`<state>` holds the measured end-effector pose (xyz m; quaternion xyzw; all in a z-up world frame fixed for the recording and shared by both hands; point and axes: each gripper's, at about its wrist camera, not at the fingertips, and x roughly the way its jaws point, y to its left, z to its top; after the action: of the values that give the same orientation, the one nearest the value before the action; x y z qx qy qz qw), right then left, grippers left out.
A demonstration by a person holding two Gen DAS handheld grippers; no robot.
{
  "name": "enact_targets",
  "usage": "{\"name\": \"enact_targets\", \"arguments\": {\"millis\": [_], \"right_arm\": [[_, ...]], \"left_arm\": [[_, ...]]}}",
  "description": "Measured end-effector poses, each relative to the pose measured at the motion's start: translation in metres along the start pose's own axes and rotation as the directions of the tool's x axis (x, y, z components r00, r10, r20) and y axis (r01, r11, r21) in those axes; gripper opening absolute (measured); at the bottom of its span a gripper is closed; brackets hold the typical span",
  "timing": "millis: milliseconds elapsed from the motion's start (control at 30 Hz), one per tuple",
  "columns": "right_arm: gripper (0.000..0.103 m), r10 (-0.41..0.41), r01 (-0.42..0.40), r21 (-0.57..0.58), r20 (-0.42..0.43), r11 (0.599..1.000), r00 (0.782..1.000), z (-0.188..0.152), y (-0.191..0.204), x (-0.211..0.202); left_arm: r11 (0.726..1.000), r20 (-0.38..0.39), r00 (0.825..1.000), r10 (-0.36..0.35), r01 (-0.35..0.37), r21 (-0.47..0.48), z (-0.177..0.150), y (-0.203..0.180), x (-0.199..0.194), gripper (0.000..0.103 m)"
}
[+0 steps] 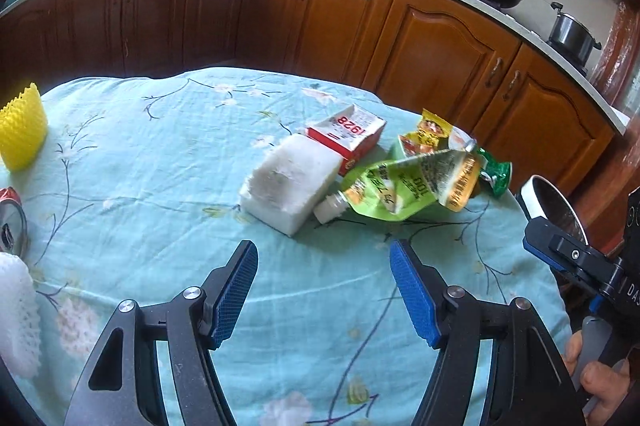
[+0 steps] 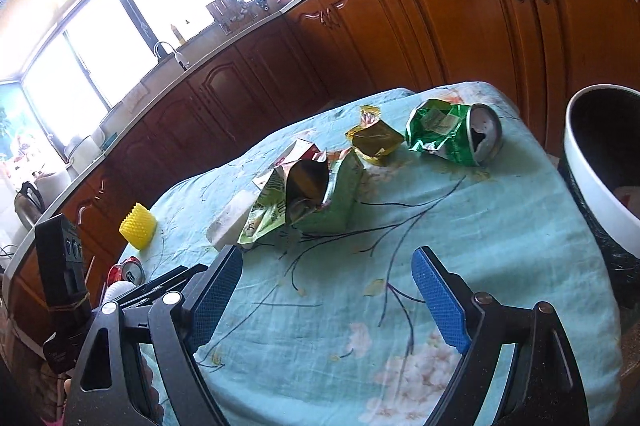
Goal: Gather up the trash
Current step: 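Grasp the white foam block with the left gripper while the right grasps a brown wrapper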
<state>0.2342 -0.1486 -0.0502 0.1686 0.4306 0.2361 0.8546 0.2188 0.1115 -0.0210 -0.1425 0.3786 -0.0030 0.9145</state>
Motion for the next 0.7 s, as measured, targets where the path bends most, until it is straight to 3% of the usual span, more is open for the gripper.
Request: {"name": "enact_targets", "arguments": {"millis": [400, 500, 567, 600, 700], "right_arm": [[0.087, 0.051, -0.051, 0.013, -0.001, 0.999, 0.999, 0.032, 0.013, 0.051], [0.068, 0.063, -0.062, 0.036, -0.030, 0.997, 0.998, 0.033, 0.006, 0.061], [0.037, 0.066, -0.063, 0.051, -0.049, 0.997, 0.997, 0.031, 0.003, 0.064], [0.030, 0.070, -0.067, 0.057, -0.060, 0.996, 0.996, 0.029, 0.001, 0.064], [0.030, 0.068, -0.067, 0.035, -0.038, 0.997, 0.997, 0.024, 0.000, 0.053]], "left_arm": [[0.999, -0.023, 1.000, -0.008, 0.007, -0.036, 0.044, 0.036, 0.045, 0.069], [1.000, -0.045, 0.999, -0.014, 0.014, -0.021, 0.049, 0.035, 0.060, 0.069], [1.000, -0.055, 0.998, -0.013, 0.012, -0.006, 0.051, 0.033, 0.068, 0.069], [1.000, -0.059, 0.998, -0.010, 0.010, 0.000, 0.052, 0.032, 0.071, 0.069], [1.000, -0.066, 0.998, -0.005, 0.007, 0.022, 0.050, 0.026, 0.078, 0.069]]}}
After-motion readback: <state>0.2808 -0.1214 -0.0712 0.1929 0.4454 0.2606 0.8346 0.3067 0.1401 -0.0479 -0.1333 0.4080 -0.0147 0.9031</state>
